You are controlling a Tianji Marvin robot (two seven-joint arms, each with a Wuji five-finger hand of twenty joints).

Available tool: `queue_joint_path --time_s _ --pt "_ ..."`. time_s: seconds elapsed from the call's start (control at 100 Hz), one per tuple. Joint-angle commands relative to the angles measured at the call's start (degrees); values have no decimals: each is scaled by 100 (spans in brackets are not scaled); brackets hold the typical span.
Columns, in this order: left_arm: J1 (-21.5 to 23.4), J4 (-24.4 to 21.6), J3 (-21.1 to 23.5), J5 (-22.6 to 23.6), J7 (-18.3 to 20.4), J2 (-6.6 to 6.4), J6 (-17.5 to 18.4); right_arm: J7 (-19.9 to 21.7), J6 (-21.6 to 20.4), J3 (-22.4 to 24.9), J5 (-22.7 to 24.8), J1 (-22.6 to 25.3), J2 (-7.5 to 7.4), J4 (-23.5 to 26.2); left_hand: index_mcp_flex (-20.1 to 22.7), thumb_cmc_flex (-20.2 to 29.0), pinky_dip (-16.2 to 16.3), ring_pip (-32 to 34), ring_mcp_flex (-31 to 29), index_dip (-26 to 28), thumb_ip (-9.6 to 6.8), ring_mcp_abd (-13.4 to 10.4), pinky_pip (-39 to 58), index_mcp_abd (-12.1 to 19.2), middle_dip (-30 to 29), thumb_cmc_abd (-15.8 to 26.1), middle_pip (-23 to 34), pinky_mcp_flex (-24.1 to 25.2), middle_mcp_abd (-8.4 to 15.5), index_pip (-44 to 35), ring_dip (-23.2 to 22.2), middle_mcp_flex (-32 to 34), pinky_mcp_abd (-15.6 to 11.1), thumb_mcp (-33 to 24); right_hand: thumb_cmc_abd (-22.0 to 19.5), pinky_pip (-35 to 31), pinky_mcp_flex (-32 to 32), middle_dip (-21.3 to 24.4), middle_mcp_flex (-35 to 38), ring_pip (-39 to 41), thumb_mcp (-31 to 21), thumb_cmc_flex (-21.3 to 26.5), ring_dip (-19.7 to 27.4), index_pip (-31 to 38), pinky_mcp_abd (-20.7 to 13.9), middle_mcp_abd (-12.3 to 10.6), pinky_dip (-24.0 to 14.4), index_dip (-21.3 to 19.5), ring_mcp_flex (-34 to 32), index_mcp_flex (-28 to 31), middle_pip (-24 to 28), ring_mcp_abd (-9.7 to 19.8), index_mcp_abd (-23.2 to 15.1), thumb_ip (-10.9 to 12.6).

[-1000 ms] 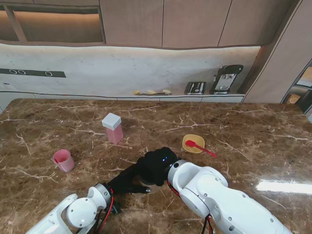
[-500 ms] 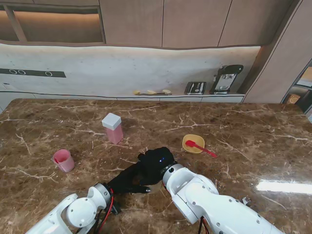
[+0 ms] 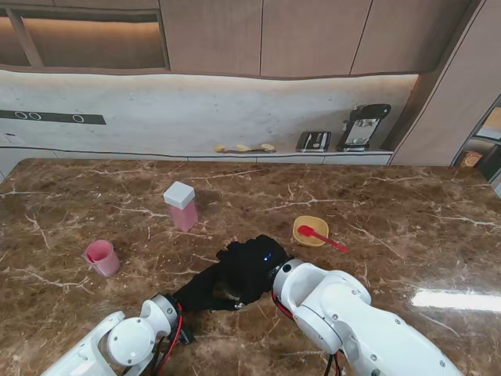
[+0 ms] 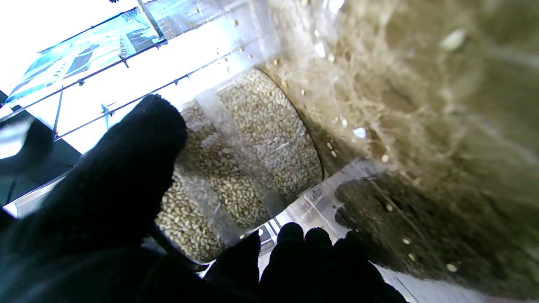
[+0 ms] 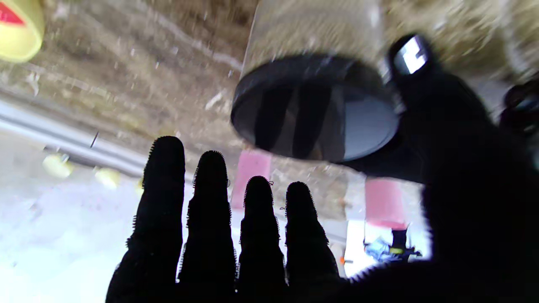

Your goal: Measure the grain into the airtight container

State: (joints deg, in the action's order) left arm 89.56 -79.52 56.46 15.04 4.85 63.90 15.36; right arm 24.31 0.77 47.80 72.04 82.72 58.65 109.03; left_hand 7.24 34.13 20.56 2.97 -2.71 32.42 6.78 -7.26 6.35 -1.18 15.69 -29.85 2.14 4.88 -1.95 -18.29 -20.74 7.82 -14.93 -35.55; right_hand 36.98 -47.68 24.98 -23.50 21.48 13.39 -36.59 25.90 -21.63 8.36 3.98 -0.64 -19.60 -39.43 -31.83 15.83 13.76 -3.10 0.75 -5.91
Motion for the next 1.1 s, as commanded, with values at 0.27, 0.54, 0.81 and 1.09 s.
queue_joint_path --time_s 0.27,0.54,0.81,1.09 --pt "107 216 -50 31 52 -18 -62 340 -19 -340 -337 -448 -112 -279 27 118 425 21 41 61 -208 1019 622 363 59 275 -136 -323 -61 2 -58 -142 992 -12 1115 -68 397 33 314 204 -2641 404 -31 118 6 -48 -120 168 -316 469 124 26 -504 -299" --pt "104 226 -54 28 49 -18 -50 -316 264 -559 -368 -508 -49 -582 25 109 415 35 35 77 -205 1028 635 364 66 277 -131 -331 -55 -2 -64 -141 994 -18 879 -1410 1801 -785 1607 1586 -2391 -401 -1036 1610 -381 -129 -15 -596 -1974 1486 1104 308 -485 -417" --pt "105 229 -48 28 47 -17 -48 -1415 1471 -1119 78 -509 93 -937 22 114 404 38 36 81 -204 1029 644 350 70 287 -130 -329 -61 5 -64 -142 996 -11 30 -3139 3579 -1061 2854 2571 -1584 -2163 -1148 1632 -485 -9 735 -406 -3733 1528 1745 225 -6 -449" --pt "106 232 -37 35 33 -15 -40 -1549 1442 -593 452 -43 111 -473 27 111 398 44 32 80 -206 1034 659 349 72 284 -130 -333 -59 17 -64 -141 1003 8 -1352 -1504 1918 -316 1486 610 -642 -3127 -410 703 325 -105 969 129 -1756 693 570 -105 -105 118"
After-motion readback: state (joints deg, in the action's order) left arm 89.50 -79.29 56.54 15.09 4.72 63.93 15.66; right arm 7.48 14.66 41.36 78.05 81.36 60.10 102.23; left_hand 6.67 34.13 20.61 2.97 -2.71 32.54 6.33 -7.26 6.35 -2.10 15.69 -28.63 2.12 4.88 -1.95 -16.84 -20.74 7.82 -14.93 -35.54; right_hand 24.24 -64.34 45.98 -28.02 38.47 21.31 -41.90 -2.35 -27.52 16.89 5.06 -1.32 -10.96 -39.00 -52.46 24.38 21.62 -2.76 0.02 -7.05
